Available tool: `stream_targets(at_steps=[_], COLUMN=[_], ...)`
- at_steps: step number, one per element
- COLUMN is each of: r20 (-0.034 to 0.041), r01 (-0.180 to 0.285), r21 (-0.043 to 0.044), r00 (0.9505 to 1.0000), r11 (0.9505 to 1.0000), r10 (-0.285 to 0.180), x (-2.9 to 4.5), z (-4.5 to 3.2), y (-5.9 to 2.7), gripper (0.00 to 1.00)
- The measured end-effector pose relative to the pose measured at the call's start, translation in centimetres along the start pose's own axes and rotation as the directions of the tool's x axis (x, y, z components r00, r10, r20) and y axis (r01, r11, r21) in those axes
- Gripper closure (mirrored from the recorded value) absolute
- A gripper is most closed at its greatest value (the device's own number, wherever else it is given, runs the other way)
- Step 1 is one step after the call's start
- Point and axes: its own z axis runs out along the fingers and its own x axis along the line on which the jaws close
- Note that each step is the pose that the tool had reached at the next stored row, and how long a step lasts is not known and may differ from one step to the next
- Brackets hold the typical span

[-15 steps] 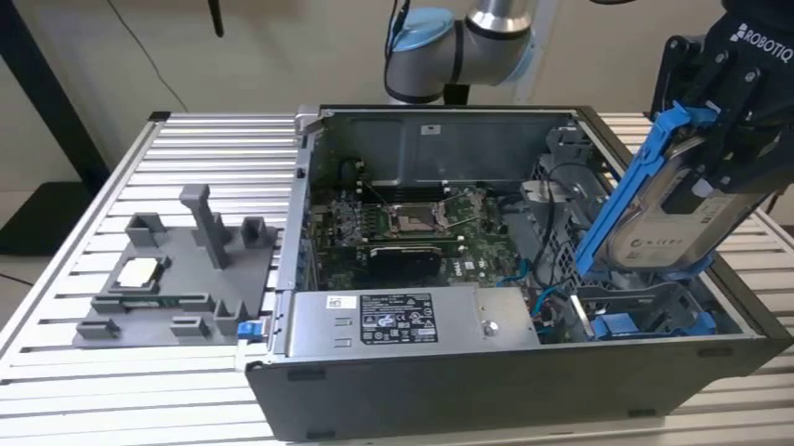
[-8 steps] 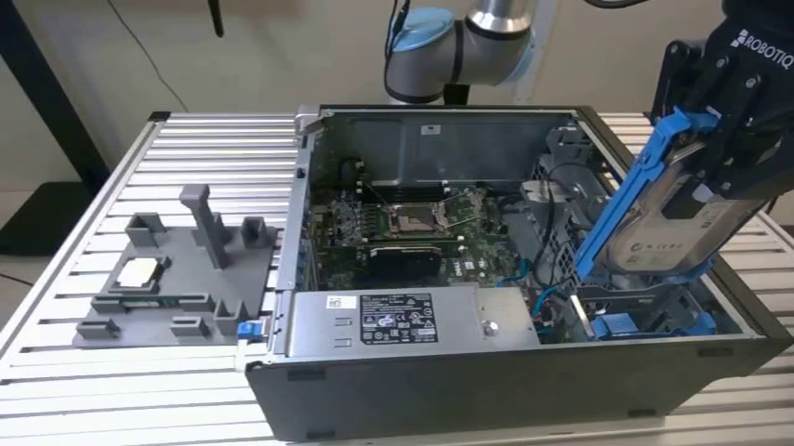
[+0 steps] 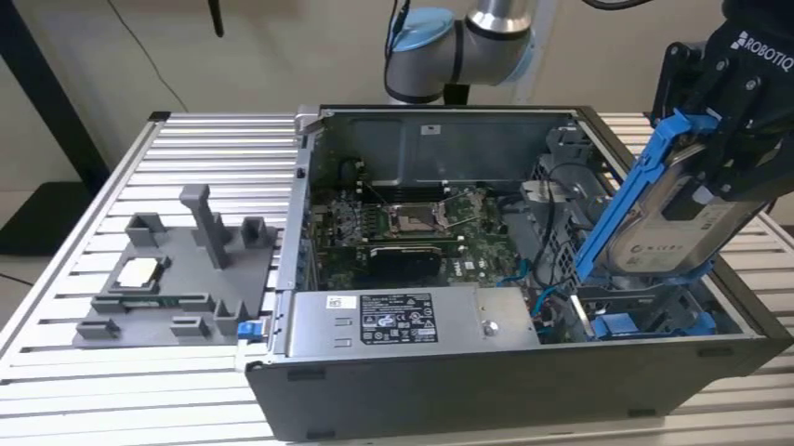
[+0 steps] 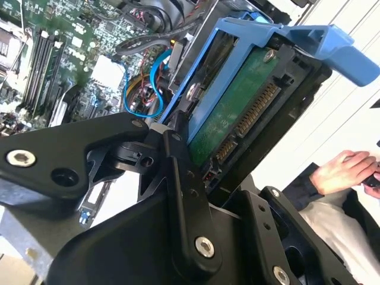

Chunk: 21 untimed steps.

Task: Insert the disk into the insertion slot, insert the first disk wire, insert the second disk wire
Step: 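Insert the disk into the insertion slot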

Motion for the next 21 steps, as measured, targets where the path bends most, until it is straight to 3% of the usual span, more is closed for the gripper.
stream_targets(at_steps=[14,21], r20=[0.0000,-0.0001], r01=[0.000,0.000], r21=[0.0000,0.0006], r00=[1.0000,1.0000], r11=[1.0000,1.0000], r10=[0.000,0.000], x=[0.00,0.00], z=[0.40,1.13], y=[-0.01,-0.04], gripper=[0.67,0.67])
